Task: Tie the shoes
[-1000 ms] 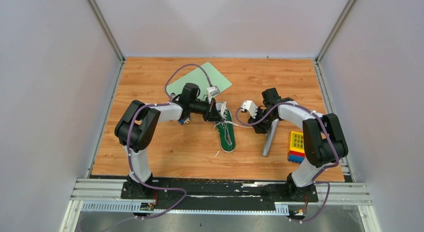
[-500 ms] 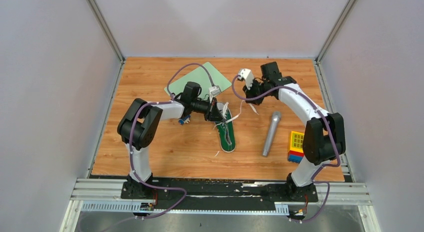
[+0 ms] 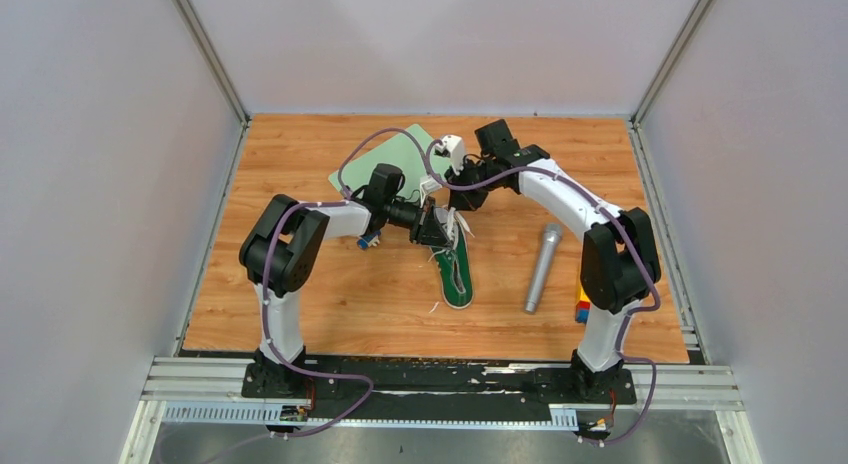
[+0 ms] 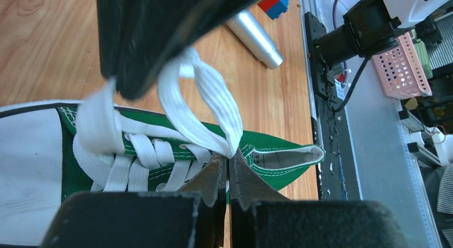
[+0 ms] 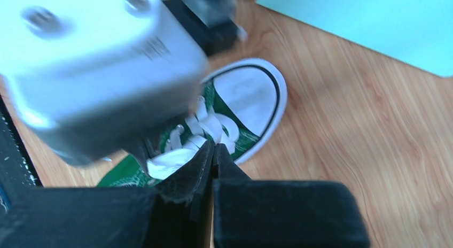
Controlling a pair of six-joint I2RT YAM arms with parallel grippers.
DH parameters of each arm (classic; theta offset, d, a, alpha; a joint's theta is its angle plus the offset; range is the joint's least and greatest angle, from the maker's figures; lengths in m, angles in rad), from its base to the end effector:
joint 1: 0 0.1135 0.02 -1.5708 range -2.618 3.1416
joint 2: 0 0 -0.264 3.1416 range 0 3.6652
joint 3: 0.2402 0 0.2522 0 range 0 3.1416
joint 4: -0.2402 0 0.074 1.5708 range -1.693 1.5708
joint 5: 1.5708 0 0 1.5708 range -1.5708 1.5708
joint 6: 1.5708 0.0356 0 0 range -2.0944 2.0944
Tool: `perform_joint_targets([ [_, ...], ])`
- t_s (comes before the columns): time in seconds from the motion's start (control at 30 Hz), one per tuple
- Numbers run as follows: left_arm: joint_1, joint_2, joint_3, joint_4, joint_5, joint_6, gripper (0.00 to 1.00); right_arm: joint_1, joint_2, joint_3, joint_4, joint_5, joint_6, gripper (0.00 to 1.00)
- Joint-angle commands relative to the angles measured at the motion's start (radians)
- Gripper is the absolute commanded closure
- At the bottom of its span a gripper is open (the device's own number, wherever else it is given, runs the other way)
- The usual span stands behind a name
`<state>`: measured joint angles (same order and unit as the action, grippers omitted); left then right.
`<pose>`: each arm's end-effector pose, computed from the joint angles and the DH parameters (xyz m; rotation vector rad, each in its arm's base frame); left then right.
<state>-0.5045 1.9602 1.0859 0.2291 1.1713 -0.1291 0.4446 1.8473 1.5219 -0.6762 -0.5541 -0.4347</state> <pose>0.3287 -0.2190 0.1555 1.0670 1.9197 -1.6383 0.3527 0.1888 0.2582 -1.2469 2.1646 0.7115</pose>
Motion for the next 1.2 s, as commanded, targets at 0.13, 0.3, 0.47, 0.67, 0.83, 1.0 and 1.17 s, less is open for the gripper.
perform_joint_targets([
  [0.13, -0.019, 0.017, 0.034, -0.014, 0.086, 0.006, 1.00, 0.023, -0.053, 0.061, 0.033, -0.004, 0.051, 1.00],
  [0.3, -0.021, 0.031, 0.060, -0.085, 0.070, 0.037, 1.00, 0.023, -0.124, 0.040, 0.037, -0.055, -0.030, 1.00],
  [0.47, -0.023, 0.037, 0.071, -0.101, 0.058, 0.024, 1.00, 0.050, -0.187, -0.001, 0.041, -0.097, -0.110, 1.00],
  [0.67, -0.023, 0.034, 0.076, -0.103, 0.068, 0.009, 1.00, 0.128, -0.228, -0.093, 0.040, -0.015, -0.221, 1.00],
  [0.83, -0.023, 0.025, 0.070, -0.092, 0.092, 0.004, 1.00, 0.177, -0.245, -0.149, 0.048, 0.106, -0.292, 1.00],
  [1.0, -0.023, 0.028, 0.068, -0.081, 0.113, -0.010, 1.00, 0.193, -0.266, -0.154, 0.050, 0.118, -0.316, 1.00],
  [1.17, -0.023, 0.039, 0.068, -0.074, 0.101, -0.029, 1.00, 0.203, -0.346, -0.224, -0.009, -0.030, -0.446, 1.00],
])
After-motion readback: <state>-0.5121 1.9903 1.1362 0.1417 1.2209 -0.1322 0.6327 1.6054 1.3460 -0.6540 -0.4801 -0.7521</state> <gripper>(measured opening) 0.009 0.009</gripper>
